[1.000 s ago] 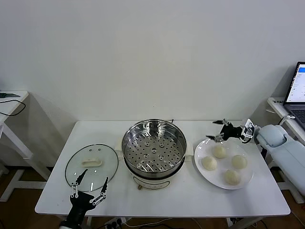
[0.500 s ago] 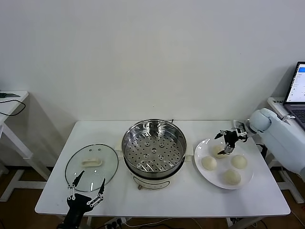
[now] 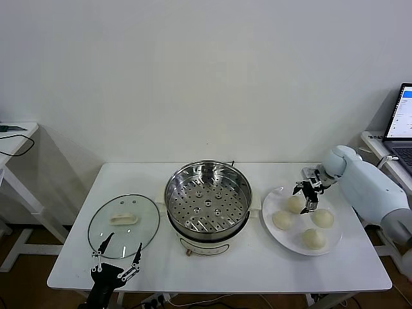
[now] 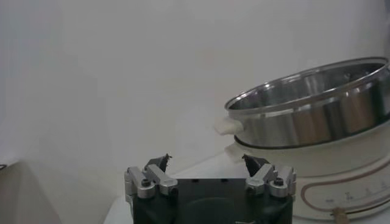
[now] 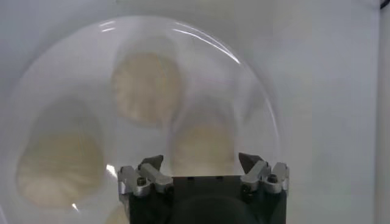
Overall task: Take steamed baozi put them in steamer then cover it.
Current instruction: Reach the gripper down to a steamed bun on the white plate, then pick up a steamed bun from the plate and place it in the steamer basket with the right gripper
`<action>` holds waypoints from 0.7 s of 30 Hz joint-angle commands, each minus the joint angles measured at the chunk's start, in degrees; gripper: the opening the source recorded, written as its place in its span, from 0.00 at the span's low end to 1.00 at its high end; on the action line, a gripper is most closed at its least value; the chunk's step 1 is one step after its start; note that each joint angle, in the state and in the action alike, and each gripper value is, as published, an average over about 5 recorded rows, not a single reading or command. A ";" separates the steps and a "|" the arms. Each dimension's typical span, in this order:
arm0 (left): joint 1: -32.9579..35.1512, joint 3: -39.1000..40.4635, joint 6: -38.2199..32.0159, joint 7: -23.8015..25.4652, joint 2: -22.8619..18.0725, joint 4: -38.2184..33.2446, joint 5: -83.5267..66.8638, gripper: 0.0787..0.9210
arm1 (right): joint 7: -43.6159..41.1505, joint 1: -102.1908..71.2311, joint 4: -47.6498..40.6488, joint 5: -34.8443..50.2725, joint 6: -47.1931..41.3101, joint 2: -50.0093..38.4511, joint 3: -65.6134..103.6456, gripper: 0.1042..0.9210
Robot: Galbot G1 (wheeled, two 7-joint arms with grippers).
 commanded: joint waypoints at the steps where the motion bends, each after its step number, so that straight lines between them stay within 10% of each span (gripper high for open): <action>1: 0.07 -0.07 -0.02 -0.07 0.00 0.11 0.02 0.88 | 0.35 0.41 -2.36 -2.61 0.57 1.80 -0.44 0.84; 13: -0.13 0.03 0.31 -0.46 -0.02 0.21 0.04 0.88 | 0.61 0.58 -0.32 -2.01 1.14 1.06 -0.66 0.67; 21: -0.37 0.23 0.45 -0.50 0.28 -0.05 0.03 0.88 | -1.44 10.31 17.34 3.68 5.52 -6.13 -7.44 0.70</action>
